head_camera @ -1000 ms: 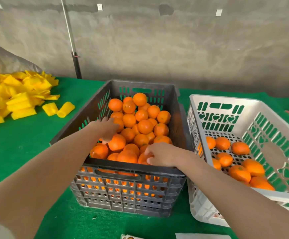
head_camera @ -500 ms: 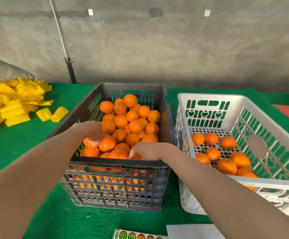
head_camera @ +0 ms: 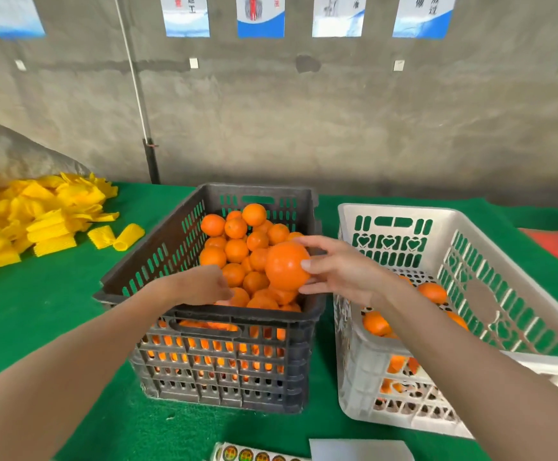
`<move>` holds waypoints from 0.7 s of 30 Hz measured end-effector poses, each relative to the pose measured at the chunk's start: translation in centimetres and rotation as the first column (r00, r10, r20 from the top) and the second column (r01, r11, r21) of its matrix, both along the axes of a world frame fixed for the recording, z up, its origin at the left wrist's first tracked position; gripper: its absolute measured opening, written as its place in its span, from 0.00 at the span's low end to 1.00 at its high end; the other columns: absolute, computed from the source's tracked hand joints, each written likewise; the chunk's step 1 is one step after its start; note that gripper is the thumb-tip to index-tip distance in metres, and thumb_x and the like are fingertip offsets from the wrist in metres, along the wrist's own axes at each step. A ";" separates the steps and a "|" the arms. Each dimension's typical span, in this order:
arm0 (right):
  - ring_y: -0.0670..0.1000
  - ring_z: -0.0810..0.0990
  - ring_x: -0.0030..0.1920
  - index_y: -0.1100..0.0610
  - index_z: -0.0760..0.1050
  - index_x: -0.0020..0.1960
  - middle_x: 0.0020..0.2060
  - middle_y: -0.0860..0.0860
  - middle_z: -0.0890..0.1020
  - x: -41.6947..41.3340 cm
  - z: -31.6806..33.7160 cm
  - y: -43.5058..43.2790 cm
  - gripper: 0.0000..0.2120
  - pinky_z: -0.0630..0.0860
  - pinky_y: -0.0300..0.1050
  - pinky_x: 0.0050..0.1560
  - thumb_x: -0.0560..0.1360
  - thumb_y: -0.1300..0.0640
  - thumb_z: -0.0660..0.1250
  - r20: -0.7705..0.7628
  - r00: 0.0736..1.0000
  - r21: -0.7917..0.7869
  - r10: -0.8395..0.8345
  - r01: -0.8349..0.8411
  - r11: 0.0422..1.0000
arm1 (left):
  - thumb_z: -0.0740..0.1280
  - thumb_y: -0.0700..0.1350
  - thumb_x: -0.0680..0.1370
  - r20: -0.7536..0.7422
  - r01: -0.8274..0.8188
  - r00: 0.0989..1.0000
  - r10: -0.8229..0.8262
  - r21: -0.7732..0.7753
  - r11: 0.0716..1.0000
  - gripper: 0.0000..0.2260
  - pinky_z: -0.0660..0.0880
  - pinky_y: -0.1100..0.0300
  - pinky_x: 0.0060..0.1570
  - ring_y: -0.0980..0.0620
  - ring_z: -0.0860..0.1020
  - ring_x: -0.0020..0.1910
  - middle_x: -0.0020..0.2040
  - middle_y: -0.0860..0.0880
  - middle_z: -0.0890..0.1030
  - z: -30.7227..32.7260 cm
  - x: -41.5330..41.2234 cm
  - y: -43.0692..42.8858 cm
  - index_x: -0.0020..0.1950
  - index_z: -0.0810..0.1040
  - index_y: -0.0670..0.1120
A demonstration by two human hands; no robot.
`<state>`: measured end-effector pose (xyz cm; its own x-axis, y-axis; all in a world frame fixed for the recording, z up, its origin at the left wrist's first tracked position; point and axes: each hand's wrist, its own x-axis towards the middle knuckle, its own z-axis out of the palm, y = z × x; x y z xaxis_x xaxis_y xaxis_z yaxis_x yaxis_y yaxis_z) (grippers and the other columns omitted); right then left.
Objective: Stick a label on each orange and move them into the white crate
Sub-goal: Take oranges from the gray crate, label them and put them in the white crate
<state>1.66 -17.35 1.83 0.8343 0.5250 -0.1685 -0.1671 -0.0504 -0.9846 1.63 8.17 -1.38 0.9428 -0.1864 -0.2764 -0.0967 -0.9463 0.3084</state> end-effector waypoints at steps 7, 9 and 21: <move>0.62 0.83 0.44 0.61 0.68 0.65 0.48 0.64 0.82 -5.1 -1.9 -4.6 0.27 0.81 0.50 0.39 0.68 0.54 0.66 -0.323 0.944 0.334 0.070 0.045 0.941 | 0.65 0.40 0.78 0.268 0.056 0.936 0.229 -0.754 0.655 0.05 0.78 0.62 0.28 0.52 0.82 0.30 0.38 0.49 0.83 4.1 -6.1 -6.4 0.44 0.80 0.46; 0.60 0.83 0.45 0.61 0.70 0.64 0.49 0.63 0.82 -6.4 -2.8 -5.7 0.26 0.81 0.50 0.41 0.68 0.55 0.66 -0.298 0.951 0.359 0.084 0.030 0.933 | 0.64 0.45 0.77 0.224 0.088 0.964 0.142 -0.774 0.627 0.07 0.78 0.60 0.26 0.47 0.82 0.28 0.37 0.46 0.83 4.1 -8.9 -9.1 0.45 0.79 0.43; 0.48 0.80 0.52 0.55 0.65 0.70 0.61 0.55 0.76 -11.0 -12.4 -8.5 0.30 0.77 0.37 0.49 0.72 0.64 0.72 0.076 0.990 -0.304 0.115 -0.087 0.949 | 0.74 0.47 0.66 -0.549 -0.595 0.793 0.265 -0.791 0.142 0.31 0.79 0.54 0.48 0.45 0.80 0.50 0.59 0.40 0.77 -8.5 -15.2 -15.5 0.67 0.69 0.42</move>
<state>-9.35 -25.86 -10.56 0.7985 0.5448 -0.2562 -0.0558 -0.3567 -0.9325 -13.62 -7.37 -9.84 0.8948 -0.0400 -0.4447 0.4458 0.1343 0.8850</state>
